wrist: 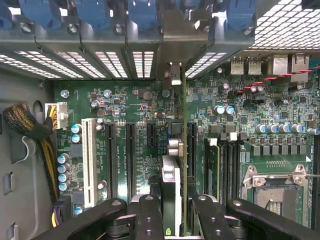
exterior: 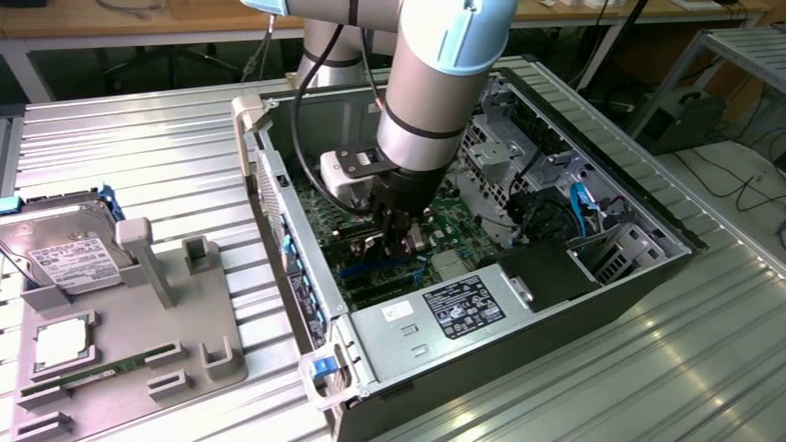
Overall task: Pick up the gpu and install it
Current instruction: 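Insert the gpu into the slot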
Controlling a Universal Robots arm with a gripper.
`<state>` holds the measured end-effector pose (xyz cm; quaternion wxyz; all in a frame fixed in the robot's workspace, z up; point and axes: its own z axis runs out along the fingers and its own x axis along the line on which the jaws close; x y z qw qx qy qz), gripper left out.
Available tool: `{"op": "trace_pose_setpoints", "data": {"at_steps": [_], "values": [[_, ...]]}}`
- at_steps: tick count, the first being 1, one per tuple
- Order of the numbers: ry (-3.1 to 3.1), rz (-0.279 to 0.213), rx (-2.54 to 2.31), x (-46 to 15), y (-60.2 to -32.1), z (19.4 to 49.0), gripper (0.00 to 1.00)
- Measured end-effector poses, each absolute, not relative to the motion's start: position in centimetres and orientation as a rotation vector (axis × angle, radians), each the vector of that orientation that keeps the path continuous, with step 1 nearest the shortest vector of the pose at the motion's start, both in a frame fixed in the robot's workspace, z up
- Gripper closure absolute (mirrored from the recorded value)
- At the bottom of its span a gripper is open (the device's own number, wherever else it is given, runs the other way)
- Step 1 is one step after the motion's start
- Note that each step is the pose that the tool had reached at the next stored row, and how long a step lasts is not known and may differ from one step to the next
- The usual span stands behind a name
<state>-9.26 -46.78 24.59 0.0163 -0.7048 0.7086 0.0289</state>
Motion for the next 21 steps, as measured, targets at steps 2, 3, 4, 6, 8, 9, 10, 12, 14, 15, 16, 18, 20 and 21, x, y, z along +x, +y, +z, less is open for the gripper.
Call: {"op": "trace_pose_setpoints", "data": {"at_steps": [2, 3, 4, 6, 8, 9, 10, 12, 14, 15, 16, 18, 20, 21], "values": [[2.203, 0.090, -2.192, -9.26, -46.78, 24.53, 0.72], [2.203, 0.090, -2.192, -9.26, -46.78, 24.50, 0.72], [2.204, 0.090, -2.192, -9.26, -46.78, 24.49, 0.72], [2.203, 0.090, -2.192, -9.26, -46.78, 24.48, 0.72], [2.203, 0.090, -2.192, -9.26, -46.78, 24.48, 0.72], [2.203, 0.090, -2.192, -9.27, -46.78, 24.48, 0.72], [2.203, 0.090, -2.192, -9.32, -46.78, 24.47, 0.72], [2.203, 0.090, -2.192, -9.39, -46.78, 24.47, 0.72], [2.203, 0.090, -2.192, -9.40, -46.78, 24.48, 0.72], [2.204, 0.091, -2.192, -9.40, -46.78, 24.48, 0.72], [2.205, 0.092, -2.192, -9.41, -46.78, 24.48, 0.72], [2.206, 0.096, -2.194, -9.40, -46.78, 24.48, 0.72], [2.209, 0.102, -2.197, -9.39, -46.78, 24.47, 0.72], [2.211, 0.106, -2.198, -9.39, -46.78, 24.47, 0.72]]}}
